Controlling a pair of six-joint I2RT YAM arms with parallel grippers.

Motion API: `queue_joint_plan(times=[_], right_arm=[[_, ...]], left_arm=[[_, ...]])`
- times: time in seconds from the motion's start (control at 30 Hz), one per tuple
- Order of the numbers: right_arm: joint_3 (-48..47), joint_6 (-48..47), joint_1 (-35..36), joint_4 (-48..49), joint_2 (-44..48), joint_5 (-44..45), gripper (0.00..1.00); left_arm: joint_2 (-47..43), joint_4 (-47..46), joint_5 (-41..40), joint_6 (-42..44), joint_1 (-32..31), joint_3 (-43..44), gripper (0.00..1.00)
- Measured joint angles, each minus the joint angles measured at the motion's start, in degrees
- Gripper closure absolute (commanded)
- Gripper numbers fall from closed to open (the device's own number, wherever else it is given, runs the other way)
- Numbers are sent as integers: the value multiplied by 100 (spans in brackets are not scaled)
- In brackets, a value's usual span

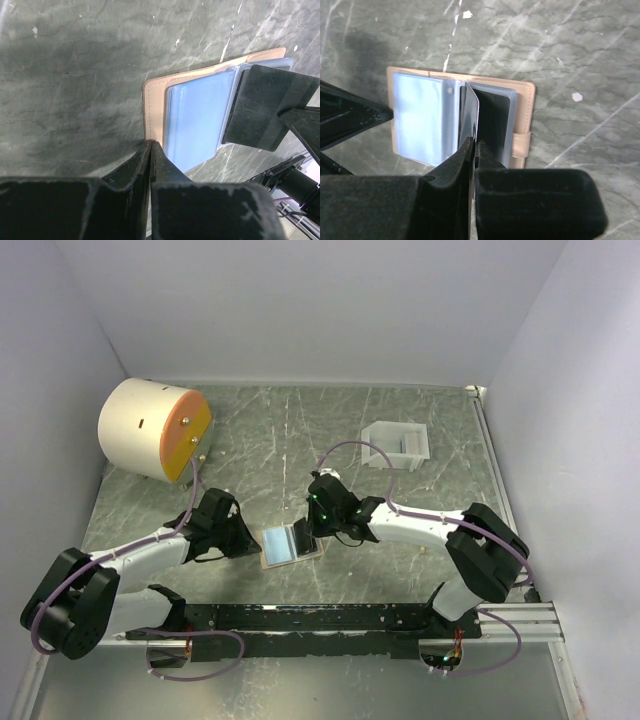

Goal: Put the credit cards into the card holder
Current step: Insert the credit card into the card holder.

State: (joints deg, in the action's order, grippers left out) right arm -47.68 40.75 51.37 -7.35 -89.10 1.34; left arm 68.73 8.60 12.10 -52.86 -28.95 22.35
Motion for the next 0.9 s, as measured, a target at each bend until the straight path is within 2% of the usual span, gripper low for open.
queue_joint_plan(times=[0.3, 0.9], right_arm=[[-57, -103, 7, -131, 39, 173, 100], [664, 7, -302, 1421, 116, -1060, 100]], left_arm=[[9, -129, 50, -4, 9, -52, 88], [31, -227, 138, -7, 33, -101, 87]])
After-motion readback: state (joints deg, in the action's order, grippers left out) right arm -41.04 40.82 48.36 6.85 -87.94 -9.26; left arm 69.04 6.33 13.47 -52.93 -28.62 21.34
